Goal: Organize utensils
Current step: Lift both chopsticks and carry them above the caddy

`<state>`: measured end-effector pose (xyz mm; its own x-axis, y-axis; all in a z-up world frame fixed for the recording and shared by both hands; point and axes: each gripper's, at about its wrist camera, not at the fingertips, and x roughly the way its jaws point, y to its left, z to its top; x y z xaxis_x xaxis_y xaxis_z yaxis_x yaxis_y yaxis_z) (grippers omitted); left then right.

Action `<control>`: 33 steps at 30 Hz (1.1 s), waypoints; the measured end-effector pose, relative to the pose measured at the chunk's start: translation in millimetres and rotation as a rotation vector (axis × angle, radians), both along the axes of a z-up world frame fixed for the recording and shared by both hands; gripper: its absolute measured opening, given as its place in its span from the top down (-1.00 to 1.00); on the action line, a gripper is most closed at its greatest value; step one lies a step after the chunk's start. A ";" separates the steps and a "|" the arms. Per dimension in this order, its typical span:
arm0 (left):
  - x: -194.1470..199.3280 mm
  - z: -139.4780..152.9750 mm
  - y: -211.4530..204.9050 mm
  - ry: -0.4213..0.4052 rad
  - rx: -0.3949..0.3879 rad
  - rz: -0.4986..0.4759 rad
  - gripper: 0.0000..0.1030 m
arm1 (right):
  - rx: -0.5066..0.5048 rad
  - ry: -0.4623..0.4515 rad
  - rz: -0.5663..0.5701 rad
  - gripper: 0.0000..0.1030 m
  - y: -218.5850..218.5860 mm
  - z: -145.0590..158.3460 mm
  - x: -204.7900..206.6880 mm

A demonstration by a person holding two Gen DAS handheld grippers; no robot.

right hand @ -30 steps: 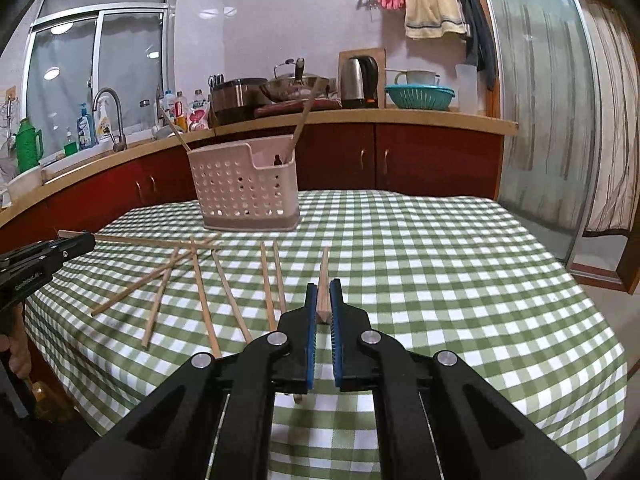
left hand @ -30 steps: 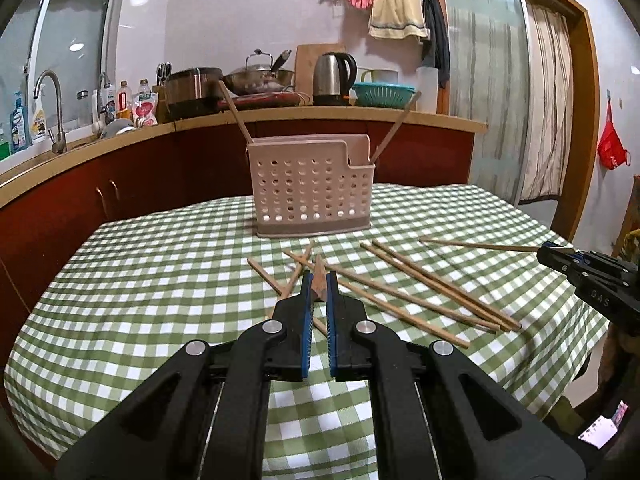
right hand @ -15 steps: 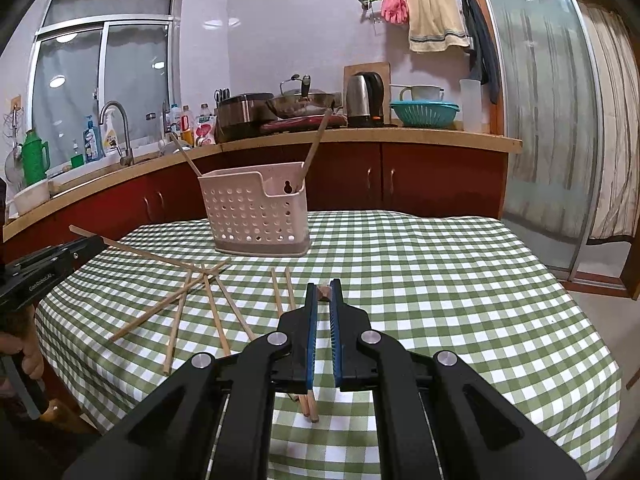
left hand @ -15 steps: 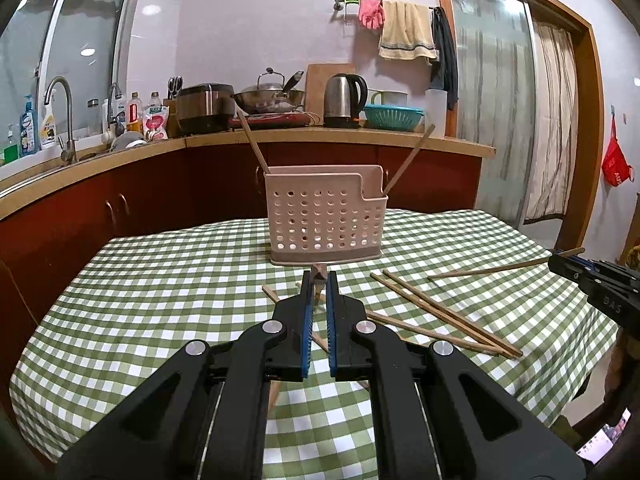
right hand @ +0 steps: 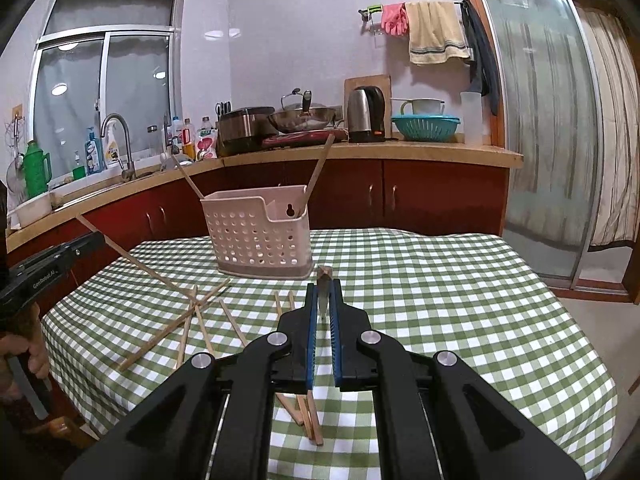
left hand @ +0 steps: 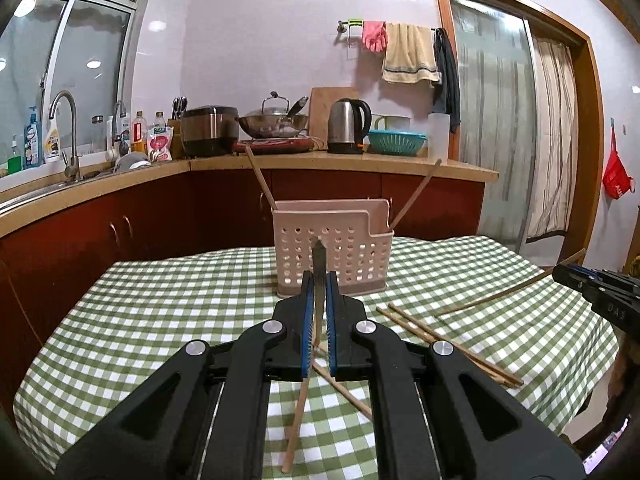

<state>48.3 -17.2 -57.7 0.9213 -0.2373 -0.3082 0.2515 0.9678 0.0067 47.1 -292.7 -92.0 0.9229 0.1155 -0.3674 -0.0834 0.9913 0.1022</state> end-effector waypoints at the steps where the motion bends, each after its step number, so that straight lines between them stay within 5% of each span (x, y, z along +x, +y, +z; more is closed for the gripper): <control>1: 1.5 1.4 0.7 -0.004 -0.001 0.000 0.88 | 0.003 -0.001 0.000 0.87 -0.5 0.3 0.8; 33: 32.3 48.1 3.5 -0.073 -0.032 -0.010 0.88 | 0.011 -0.048 0.017 0.87 4.0 37.0 26.4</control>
<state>80.7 -13.7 -9.5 0.9386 -0.2550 -0.2324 0.2608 0.9654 -0.0060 73.6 -288.8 -55.0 0.9374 0.1347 -0.3211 -0.1050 0.9886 0.1080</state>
